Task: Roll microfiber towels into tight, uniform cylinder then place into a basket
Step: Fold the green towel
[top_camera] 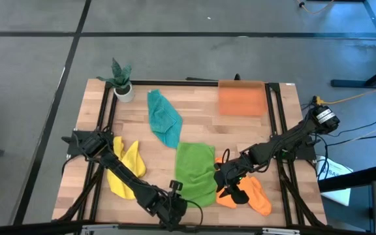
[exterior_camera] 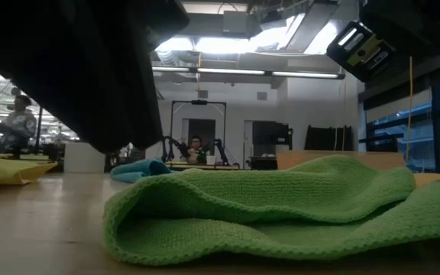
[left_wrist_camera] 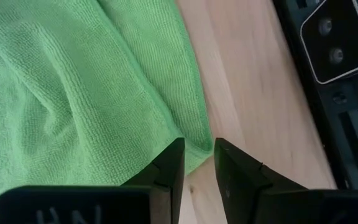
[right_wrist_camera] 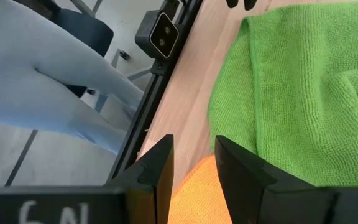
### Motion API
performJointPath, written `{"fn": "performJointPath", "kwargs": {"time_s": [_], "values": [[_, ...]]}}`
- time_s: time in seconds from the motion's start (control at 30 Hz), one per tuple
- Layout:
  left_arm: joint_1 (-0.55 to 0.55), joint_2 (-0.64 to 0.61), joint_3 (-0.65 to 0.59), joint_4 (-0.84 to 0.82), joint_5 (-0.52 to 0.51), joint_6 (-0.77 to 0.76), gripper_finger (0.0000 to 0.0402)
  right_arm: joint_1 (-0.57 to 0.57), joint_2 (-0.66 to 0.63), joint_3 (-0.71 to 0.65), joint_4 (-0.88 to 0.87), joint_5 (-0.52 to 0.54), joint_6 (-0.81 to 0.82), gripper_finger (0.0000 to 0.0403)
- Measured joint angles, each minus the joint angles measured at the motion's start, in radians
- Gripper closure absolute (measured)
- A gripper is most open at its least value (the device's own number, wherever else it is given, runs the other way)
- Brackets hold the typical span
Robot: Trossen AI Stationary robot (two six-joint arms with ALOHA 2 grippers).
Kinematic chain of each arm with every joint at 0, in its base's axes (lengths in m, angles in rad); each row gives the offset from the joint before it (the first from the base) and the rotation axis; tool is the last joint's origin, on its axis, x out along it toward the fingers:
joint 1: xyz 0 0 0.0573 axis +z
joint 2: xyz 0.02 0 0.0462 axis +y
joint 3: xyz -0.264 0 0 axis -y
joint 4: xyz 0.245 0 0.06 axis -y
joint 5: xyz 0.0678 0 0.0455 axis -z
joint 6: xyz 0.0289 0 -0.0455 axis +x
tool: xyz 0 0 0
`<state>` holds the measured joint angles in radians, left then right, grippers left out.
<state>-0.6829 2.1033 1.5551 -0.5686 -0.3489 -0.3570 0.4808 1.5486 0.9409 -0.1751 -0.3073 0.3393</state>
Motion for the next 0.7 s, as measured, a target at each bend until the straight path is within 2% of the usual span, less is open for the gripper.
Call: {"fn": "performJointPath", "kwargs": {"time_s": [0.23, 0.37, 0.57, 0.7], "values": [[-0.004, 0.0, 0.0, -0.015, 0.003, 0.0, 0.0324, 0.001, 0.0, 0.0, 0.0, 0.0, -0.009, 0.0283], [-0.007, -0.005, 0.0, -0.024, 0.003, -0.001, 0.0324, 0.012, 0.0, 0.0, -0.001, 0.0, -0.084, 0.028], [-0.007, -0.012, 0.0, -0.026, -0.001, -0.007, 0.0324, 0.014, 0.042, 0.0, 0.008, 0.007, -0.125, 0.0252], [-0.006, -0.012, 0.0, -0.028, -0.002, -0.033, 0.0324, 0.014, 0.085, 0.0, 0.004, 0.039, -0.239, 0.0242]]}}
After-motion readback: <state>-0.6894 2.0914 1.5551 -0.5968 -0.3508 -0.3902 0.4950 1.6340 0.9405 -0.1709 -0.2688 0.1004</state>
